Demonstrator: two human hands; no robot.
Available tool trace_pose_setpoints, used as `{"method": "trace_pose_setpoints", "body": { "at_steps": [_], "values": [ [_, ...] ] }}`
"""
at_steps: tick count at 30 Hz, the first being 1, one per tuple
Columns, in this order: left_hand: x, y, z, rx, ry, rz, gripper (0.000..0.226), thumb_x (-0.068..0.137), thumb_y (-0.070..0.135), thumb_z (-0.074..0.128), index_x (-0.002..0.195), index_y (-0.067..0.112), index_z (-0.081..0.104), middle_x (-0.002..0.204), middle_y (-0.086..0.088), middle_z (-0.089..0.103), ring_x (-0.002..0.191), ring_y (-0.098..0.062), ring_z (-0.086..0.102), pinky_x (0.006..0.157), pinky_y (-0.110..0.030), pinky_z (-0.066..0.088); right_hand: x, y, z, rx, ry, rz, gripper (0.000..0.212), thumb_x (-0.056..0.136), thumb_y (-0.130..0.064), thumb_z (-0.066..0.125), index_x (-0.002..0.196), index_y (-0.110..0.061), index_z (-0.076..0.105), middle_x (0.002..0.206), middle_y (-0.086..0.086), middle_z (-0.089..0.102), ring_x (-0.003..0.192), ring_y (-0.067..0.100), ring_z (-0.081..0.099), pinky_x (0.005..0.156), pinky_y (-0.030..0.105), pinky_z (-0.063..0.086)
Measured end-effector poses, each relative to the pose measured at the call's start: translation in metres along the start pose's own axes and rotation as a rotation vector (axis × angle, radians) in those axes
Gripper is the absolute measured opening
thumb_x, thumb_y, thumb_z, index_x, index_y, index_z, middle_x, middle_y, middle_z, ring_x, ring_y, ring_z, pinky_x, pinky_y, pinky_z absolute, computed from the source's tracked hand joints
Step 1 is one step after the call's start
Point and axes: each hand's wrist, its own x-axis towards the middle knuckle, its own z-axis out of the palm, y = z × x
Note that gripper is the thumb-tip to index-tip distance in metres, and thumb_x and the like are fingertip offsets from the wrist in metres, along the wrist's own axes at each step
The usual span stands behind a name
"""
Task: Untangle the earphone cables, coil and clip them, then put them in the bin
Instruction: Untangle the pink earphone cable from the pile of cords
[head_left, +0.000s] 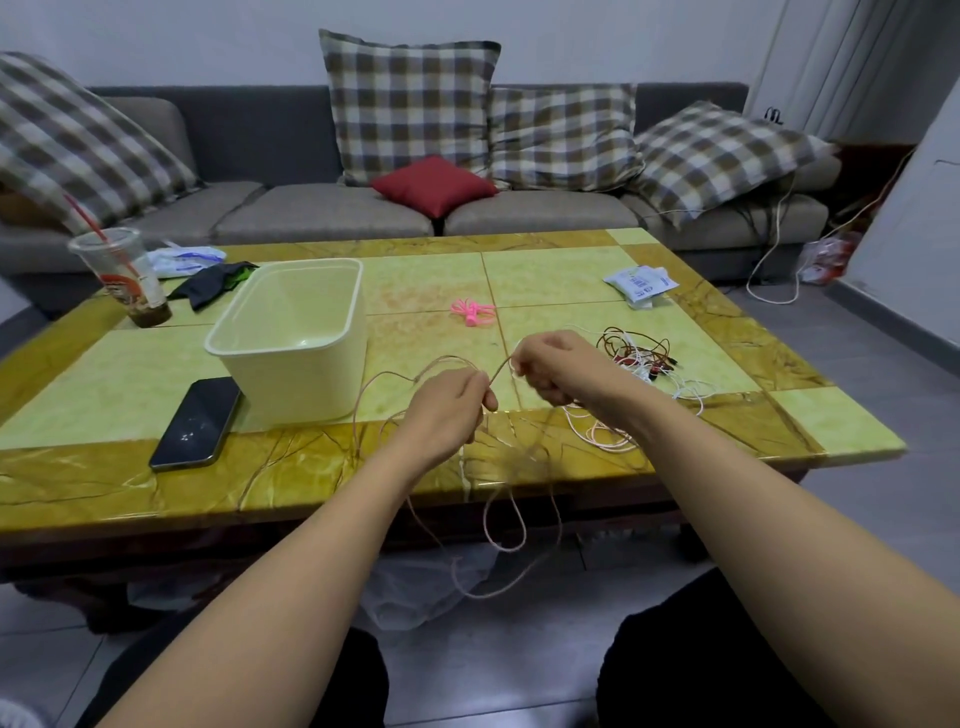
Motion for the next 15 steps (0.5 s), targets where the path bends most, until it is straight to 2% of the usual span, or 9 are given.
{"method": "trace_pose_setpoints", "body": {
  "at_steps": [2,5,7,8,10,11,12,13,15],
  "values": [
    [-0.003,0.01,-0.002,-0.408,-0.126,-0.131,0.038,0.103,0.022,0.03,0.072,0.01,0.05,0.047,0.003,0.037,0.045,-0.016,0.035,0.063,-0.034,0.042,0.004,0.004,-0.004,0.033,0.082,-0.021,0.027,0.096,-0.012,0.044,0.072,-0.012,0.056,0.055,-0.004,0.034,0.049,0.011,0.025,0.043,0.019,0.02],
    [-0.003,0.022,-0.007,-0.96,-0.197,-0.146,0.035,0.105,0.022,0.033,0.074,0.013,0.045,0.05,0.004,0.029,0.045,-0.014,0.032,0.062,-0.027,0.05,0.005,0.011,-0.002,-0.011,0.042,-0.035,0.027,0.101,-0.017,0.047,0.076,-0.013,0.058,0.058,-0.002,0.042,0.047,0.011,0.035,0.045,0.021,0.027],
    [0.0,0.025,-0.009,-1.212,-0.144,-0.143,0.034,0.106,0.021,0.034,0.075,0.012,0.045,0.051,0.003,0.037,0.045,-0.013,0.04,0.065,-0.025,0.052,0.003,0.013,0.001,-0.057,-0.077,-0.026,0.03,0.104,-0.022,0.045,0.079,-0.013,0.058,0.061,0.002,0.048,0.049,0.013,0.045,0.048,0.022,0.036],
    [0.001,0.026,-0.01,-1.313,-0.102,-0.148,0.034,0.106,0.022,0.033,0.077,0.011,0.046,0.054,0.001,0.047,0.049,-0.013,0.05,0.07,-0.026,0.053,0.001,0.014,0.003,-0.067,-0.149,-0.003,0.03,0.105,-0.024,0.043,0.081,-0.012,0.058,0.061,0.003,0.051,0.05,0.014,0.05,0.049,0.023,0.04],
    [0.004,0.022,-0.011,-1.436,-0.012,-0.121,0.034,0.107,0.022,0.031,0.082,0.01,0.05,0.078,-0.007,0.07,0.075,-0.02,0.07,0.087,-0.031,0.053,-0.003,0.014,0.007,-0.079,-0.285,0.06,0.029,0.106,-0.023,0.04,0.087,-0.011,0.058,0.061,0.003,0.055,0.053,0.015,0.057,0.052,0.024,0.045],
    [0.005,0.021,-0.012,-1.408,0.021,-0.088,0.034,0.107,0.022,0.029,0.085,0.009,0.051,0.095,-0.012,0.073,0.094,-0.024,0.071,0.095,-0.033,0.05,-0.005,0.013,0.008,-0.091,-0.34,0.084,0.028,0.106,-0.023,0.039,0.089,-0.01,0.058,0.06,0.002,0.056,0.053,0.015,0.057,0.052,0.023,0.045],
    [0.005,0.019,-0.012,-1.265,0.057,-0.047,0.034,0.107,0.021,0.027,0.088,0.008,0.053,0.11,-0.014,0.071,0.108,-0.024,0.067,0.1,-0.034,0.047,-0.006,0.011,0.01,-0.101,-0.375,0.098,0.027,0.107,-0.022,0.039,0.09,-0.011,0.058,0.059,0.001,0.056,0.052,0.014,0.057,0.052,0.023,0.043],
    [0.004,0.017,-0.011,-0.985,0.097,-0.003,0.034,0.107,0.021,0.028,0.093,0.007,0.055,0.118,-0.01,0.069,0.115,-0.019,0.063,0.102,-0.033,0.045,-0.008,0.01,0.011,-0.104,-0.389,0.104,0.026,0.106,-0.022,0.039,0.091,-0.011,0.057,0.059,0.0,0.054,0.051,0.013,0.055,0.05,0.022,0.039],
    [0.0,0.009,-0.007,-0.309,0.16,0.107,0.03,0.106,0.022,0.032,0.1,0.009,0.058,0.118,0.002,0.068,0.113,-0.008,0.061,0.097,-0.027,0.044,-0.009,0.005,0.013,-0.105,-0.373,0.108,0.026,0.105,-0.02,0.039,0.089,-0.012,0.057,0.059,0.001,0.051,0.048,0.012,0.05,0.047,0.021,0.033]
  ]
}}
